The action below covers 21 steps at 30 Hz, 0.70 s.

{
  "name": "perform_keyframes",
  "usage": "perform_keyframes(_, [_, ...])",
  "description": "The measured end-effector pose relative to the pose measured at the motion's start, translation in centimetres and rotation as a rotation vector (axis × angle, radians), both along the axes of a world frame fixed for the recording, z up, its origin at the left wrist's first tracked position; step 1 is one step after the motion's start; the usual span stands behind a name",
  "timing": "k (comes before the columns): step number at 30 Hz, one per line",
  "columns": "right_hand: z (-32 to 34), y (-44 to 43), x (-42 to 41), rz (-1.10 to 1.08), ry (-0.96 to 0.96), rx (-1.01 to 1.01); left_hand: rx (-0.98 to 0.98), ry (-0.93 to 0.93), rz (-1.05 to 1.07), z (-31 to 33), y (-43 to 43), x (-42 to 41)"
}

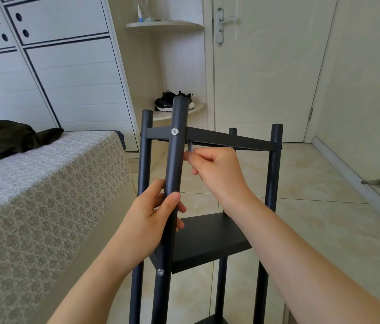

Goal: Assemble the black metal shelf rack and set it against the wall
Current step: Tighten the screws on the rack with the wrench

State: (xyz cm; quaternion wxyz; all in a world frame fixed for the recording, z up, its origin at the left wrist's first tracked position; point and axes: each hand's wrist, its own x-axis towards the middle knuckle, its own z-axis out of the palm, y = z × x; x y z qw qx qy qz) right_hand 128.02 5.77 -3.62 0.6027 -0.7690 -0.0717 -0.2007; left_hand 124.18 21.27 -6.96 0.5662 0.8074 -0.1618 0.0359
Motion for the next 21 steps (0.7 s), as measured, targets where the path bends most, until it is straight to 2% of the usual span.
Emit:
perform_keyframes(12, [-0.6,0.8,0.4,-0.111,-0.139,-0.16,-0.029,0.037,-0.04,0.0,0.3,-0.2])
perform_keyframes(21, [-1.5,1.6,1.0,-0.156,-0.201,-0.147,-0.017,0.041,-0.052,0.0,0.4,-0.2])
